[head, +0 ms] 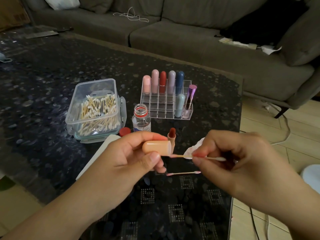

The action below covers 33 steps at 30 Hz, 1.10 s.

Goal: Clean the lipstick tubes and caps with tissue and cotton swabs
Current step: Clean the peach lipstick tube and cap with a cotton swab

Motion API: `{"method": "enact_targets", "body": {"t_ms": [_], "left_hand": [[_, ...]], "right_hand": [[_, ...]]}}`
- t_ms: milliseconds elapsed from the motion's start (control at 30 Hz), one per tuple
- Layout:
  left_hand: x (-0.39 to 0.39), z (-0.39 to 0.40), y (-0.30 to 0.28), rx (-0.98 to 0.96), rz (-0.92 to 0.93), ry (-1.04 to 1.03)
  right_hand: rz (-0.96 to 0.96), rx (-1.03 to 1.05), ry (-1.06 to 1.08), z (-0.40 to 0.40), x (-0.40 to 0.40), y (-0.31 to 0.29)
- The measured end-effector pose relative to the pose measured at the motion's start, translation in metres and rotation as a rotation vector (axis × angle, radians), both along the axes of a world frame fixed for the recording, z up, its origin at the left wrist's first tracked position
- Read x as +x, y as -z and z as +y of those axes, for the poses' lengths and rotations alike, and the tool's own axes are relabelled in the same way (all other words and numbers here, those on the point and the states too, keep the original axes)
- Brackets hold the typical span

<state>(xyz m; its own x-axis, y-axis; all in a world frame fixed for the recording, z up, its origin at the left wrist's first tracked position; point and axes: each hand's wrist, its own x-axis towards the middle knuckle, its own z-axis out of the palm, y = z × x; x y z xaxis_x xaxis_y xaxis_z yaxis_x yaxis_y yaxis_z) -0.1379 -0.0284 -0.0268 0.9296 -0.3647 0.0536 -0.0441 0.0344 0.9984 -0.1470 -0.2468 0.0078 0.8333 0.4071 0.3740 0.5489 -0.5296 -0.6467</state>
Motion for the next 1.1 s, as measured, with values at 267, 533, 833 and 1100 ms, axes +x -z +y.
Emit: {"method": "enact_targets", "body": {"t_ms": [267,533,833,1100], "left_hand": [[-0.001,-0.001,0.001,0.031,-0.001,0.044],[-0.002,-0.004,-0.002,-0.087,0.040,0.067],[-0.003,-0.007,-0.003,-0.142,0.079,0.017],[-0.003,-0.004,-0.003,-0.124,0.066,0.007]], "right_hand": [[-0.039,-0.009,0.060,0.001,0.002,0.001],[0.008,0.017,-0.001,0.002,0.001,0.000],[-0.021,-0.012,-0.002,0.005,-0.001,0.000],[0.003,-0.006,-0.021,0.006,0.000,0.003]]}}
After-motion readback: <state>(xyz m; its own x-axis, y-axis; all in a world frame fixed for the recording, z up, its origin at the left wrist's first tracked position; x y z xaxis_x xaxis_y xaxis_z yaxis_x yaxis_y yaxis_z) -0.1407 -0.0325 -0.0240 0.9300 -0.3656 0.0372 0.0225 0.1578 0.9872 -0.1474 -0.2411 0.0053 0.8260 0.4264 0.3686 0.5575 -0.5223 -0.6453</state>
